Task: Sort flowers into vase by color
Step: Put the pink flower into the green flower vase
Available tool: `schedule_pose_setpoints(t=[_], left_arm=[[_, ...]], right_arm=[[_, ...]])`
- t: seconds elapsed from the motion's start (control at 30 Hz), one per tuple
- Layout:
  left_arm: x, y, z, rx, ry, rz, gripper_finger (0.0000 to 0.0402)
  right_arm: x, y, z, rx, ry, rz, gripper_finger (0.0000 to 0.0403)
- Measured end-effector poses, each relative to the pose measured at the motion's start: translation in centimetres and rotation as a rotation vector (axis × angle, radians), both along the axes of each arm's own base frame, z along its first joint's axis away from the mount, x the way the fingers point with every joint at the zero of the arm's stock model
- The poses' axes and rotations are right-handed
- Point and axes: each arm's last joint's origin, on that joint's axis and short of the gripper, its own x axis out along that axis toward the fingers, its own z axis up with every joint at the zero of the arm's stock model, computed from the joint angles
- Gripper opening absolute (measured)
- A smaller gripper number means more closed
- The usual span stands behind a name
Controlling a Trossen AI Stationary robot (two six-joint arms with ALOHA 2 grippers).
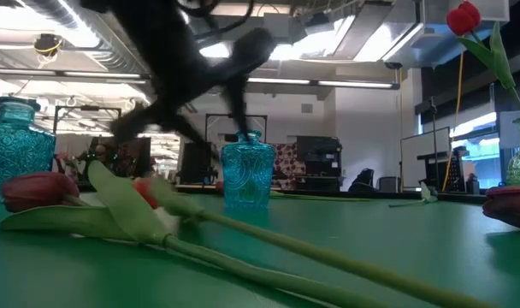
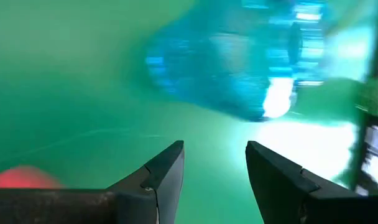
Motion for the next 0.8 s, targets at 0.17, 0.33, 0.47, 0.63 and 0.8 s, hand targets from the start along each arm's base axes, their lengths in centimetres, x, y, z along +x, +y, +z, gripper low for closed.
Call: schedule_pose_setpoints(t=[0.17,0.33,0.47,0.63,0.8], left_arm=[[-0.2,-1.9,0.3,-0.089,-0.029,-0.085,0.0168],[-1.7,-4.6,1.4,-0.136,-0.055,-0.112,0.0168],[-3.0,-5.7,2.0,-0.109,0.093,-0.131,0.0161],[-4.8,-5.9,4.9,-0.091,0.343,-0.04,0.0148],[-6.0,-5.5,4.2,-0.228,0.523,-0.016,0.0146]], right_arm=[[-0.2,-0.1,-0.5,0.021,0.036,-0.011,0.0321],[-0.3,-0.1,-0.9,0.041,0.058,-0.02,0.0321],[-0.4,-0.2,-0.9,0.039,0.054,-0.027,0.0321],[-0.7,-0.3,-0.7,0.038,0.043,-0.031,0.0321],[-0.6,-0.3,-0.8,0.031,0.045,-0.04,0.0321]])
